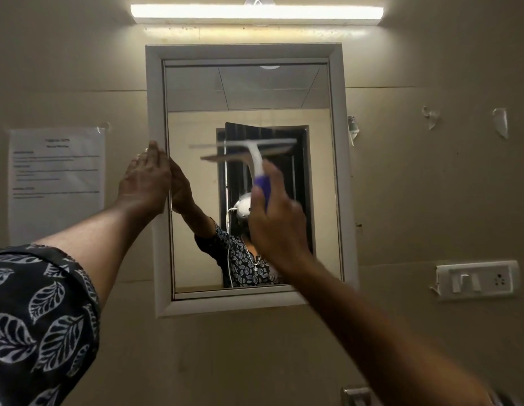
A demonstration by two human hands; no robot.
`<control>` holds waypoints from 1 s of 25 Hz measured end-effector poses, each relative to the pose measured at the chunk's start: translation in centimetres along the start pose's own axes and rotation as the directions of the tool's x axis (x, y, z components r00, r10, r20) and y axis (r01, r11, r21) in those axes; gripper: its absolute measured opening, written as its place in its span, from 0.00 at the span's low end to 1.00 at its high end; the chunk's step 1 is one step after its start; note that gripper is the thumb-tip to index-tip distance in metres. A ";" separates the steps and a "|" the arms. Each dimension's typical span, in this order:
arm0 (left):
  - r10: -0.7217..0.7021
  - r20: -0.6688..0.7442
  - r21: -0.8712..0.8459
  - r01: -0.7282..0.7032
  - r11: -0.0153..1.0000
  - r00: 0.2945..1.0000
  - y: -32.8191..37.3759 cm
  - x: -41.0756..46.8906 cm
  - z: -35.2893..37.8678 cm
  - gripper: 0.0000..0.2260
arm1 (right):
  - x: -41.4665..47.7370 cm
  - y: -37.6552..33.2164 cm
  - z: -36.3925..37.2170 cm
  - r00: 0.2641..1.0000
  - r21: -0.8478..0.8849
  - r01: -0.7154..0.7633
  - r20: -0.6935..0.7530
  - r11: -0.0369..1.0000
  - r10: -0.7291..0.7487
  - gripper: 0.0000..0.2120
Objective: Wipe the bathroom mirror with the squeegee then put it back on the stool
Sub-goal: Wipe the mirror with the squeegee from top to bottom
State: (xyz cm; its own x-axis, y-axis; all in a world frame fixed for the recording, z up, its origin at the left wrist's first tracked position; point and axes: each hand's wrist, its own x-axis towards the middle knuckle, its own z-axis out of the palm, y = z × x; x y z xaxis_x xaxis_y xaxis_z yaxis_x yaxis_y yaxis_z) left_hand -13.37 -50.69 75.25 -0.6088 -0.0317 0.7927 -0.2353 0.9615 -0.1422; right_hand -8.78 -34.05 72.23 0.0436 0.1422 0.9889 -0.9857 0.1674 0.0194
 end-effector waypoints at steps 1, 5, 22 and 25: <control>-0.003 0.001 -0.009 0.003 1.000 1.000 0.0 0.0 0.0 0.45 | 0.8 -0.3 -1.3 0.991 -0.157 -0.132 -0.001 0.979 0.134 0.18; -0.004 0.003 -0.031 0.004 1.000 1.000 -0.2 0.0 0.1 0.47 | 7.0 0.2 2.6 0.916 -0.350 -0.354 0.057 0.867 0.397 0.22; 0.033 -0.012 -0.087 -0.034 0.996 0.999 -0.8 -0.2 0.0 0.48 | -18.5 2.3 2.5 0.808 -0.432 -0.459 0.162 0.776 0.567 0.25; 0.029 0.001 -0.053 -0.029 0.998 1.000 -0.7 -0.2 0.0 0.48 | -16.7 5.9 2.8 0.841 -0.548 -0.360 0.161 0.755 0.517 0.17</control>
State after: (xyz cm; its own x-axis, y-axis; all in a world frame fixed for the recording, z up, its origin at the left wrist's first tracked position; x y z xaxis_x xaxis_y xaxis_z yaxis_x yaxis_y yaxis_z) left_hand -13.08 -51.38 75.17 -0.6164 -0.0044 0.7874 -0.1775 0.9750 -0.1335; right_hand -15.76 -38.22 56.20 -0.4991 0.0493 0.8651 -0.6707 0.6102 -0.4217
